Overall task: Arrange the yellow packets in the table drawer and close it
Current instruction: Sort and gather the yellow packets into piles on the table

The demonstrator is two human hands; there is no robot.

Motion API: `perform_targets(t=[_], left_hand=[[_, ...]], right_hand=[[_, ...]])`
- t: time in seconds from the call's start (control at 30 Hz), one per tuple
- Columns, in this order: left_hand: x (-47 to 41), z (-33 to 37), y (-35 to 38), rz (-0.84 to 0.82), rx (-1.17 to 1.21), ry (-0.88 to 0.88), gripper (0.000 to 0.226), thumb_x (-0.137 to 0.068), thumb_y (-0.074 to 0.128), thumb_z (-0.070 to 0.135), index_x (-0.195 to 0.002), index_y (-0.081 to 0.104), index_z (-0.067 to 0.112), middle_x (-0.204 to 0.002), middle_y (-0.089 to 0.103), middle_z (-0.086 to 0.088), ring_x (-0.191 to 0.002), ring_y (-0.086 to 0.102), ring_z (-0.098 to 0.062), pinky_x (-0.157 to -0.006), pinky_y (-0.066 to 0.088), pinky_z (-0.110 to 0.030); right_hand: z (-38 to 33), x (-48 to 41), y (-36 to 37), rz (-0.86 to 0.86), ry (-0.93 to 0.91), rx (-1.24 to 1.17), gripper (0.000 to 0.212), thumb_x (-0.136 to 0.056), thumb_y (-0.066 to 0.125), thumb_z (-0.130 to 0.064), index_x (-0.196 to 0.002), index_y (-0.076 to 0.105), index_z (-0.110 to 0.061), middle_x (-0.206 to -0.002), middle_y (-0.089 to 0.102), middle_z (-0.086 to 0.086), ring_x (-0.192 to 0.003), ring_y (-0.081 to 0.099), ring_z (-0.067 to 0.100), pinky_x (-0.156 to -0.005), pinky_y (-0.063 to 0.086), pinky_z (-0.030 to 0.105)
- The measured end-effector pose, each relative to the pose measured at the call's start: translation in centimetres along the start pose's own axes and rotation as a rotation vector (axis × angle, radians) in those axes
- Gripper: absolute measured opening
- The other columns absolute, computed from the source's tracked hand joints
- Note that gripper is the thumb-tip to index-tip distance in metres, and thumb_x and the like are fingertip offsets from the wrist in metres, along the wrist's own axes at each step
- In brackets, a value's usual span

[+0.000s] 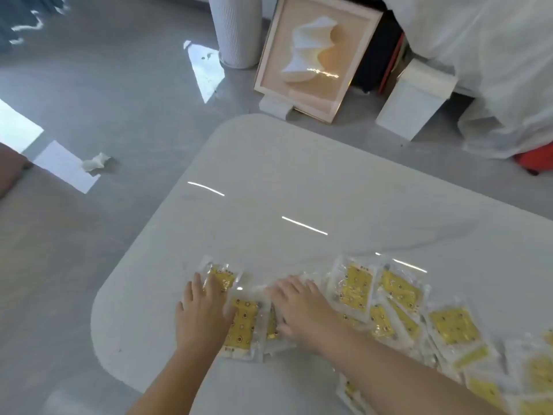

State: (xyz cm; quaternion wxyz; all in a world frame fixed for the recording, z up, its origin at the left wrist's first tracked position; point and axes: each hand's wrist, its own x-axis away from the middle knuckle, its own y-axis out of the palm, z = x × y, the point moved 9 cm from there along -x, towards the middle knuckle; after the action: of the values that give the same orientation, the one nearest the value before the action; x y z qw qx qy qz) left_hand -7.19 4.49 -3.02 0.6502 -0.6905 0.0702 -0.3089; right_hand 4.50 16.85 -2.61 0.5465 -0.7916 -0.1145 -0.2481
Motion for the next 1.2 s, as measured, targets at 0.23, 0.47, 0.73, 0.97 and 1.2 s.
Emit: perform_targets(t=[0.23,0.47,0.73,0.97,1.2], left_hand=[[-3.4,-2.1,0.4,-0.053,0.101,-0.138,0.081,-0.075,0.07,0.057,-0.134,0.037,0.012,-0.123,0.049,-0.007,-0.111,0.05,-0.025,-0.082,0.046,-0.035],[-3.6,-3.0,2.0,-0.136,0.635,-0.318,0.03,-0.08,0.074,0.025,-0.096,0.051,0.013,-0.08,0.062,0.0,-0.072,0.061,-0.02,-0.065,0.053,-0.039],[-4.1,-3.8,1.8,-0.3,0.829,-0.271,0.013,-0.091,0.059,0.024,-0.089,0.064,0.012,-0.084,0.069,-0.015,-0.075,0.065,-0.026,-0.072,0.055,-0.043],[-3.2,0.4,0.7,-0.57,1.162,-0.144,0.058,-0.077,0.06,0.064,-0.106,0.066,0.014,-0.097,0.073,-0.01,-0.088,0.07,-0.028,-0.077,0.054,-0.037],[-3.9,2.6,0.1,-0.478,1.216,-0.194,0.016,-0.087,0.07,0.017,-0.101,0.067,0.011,-0.09,0.075,-0.008,-0.083,0.073,-0.026,-0.079,0.058,-0.045]], right_hand=[[-3.0,-4.1,-0.7,0.106,-0.008,0.066,0.054,-0.084,0.065,-0.026,-0.131,0.041,-0.015,-0.129,0.046,0.006,-0.12,0.041,0.027,-0.104,0.03,0.043],[-3.2,-6.2,-0.5,0.11,0.08,0.006,0.028,-0.081,0.066,-0.009,-0.104,0.052,-0.016,-0.105,0.052,0.002,-0.102,0.046,0.024,-0.097,0.032,0.041],[-0.7,-5.5,-1.7,-0.021,0.147,-0.634,0.025,-0.089,0.063,-0.03,-0.077,0.047,-0.017,-0.076,0.051,-0.002,-0.074,0.046,0.018,-0.072,0.04,0.034],[2.9,-5.3,-4.0,0.097,0.213,-0.914,0.025,-0.092,0.062,-0.035,-0.08,0.046,-0.019,-0.069,0.044,-0.004,-0.06,0.04,0.012,-0.057,0.033,0.027],[4.9,-5.1,-3.6,-0.116,0.245,-1.011,0.04,-0.079,0.077,-0.016,-0.116,0.062,-0.011,-0.113,0.068,0.006,-0.104,0.065,0.021,-0.096,0.051,0.04]])
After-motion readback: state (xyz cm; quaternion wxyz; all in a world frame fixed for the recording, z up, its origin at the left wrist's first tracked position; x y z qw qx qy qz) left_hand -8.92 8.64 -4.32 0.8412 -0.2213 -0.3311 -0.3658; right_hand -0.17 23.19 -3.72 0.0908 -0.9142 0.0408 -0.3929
